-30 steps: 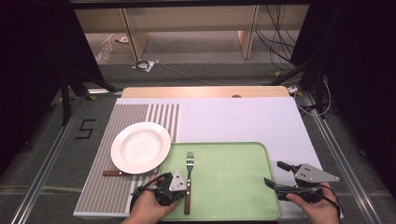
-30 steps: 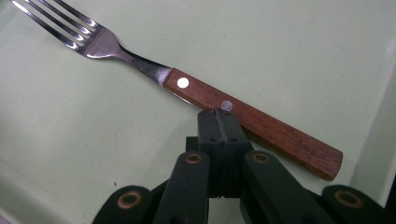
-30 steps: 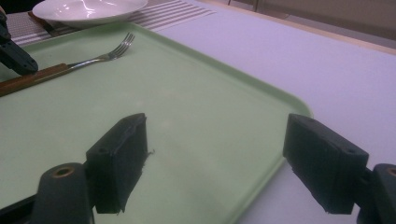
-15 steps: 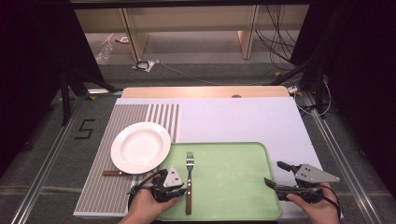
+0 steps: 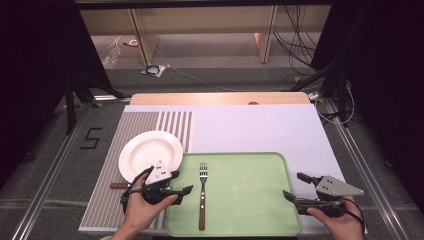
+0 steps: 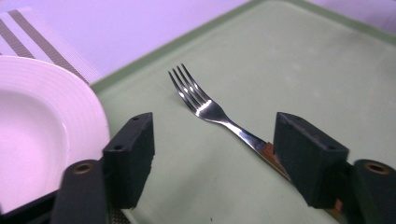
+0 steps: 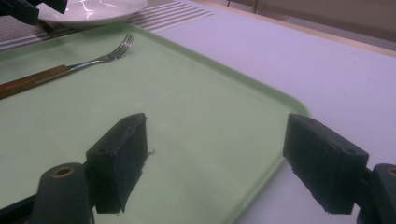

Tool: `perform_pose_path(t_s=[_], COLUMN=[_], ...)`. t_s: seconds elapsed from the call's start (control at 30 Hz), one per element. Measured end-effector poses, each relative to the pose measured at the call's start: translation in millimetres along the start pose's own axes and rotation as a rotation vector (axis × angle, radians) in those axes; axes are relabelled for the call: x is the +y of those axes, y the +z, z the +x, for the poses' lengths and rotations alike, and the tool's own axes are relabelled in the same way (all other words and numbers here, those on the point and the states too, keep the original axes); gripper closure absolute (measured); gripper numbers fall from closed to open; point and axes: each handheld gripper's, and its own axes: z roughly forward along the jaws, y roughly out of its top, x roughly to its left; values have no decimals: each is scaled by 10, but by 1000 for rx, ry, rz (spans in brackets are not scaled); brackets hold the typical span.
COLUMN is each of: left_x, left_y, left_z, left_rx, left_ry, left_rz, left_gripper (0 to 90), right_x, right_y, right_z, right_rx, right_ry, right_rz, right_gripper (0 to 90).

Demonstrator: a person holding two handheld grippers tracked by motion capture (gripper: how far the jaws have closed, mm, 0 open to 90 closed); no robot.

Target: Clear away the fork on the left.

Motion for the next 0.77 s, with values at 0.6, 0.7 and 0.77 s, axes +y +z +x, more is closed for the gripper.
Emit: perform_pose_path(t_s=[0.6, 0.7, 0.77], left_x=[-148, -150, -146], left_y=[-188, -176, -174], left_z=[295, 293, 292], left_rx=[96, 89, 89], left_ry=[-60, -58, -56], left_rz=[-94, -93, -98], left_gripper=[0, 0, 0], right_x=[-7, -8, -12], right_y=[12, 2, 7], right_z=[-8, -12, -14], right_rx=[1, -1, 2], right_ry=[2, 1, 3], right_rz=[-10, -3, -13], right_gripper=[228, 228, 228])
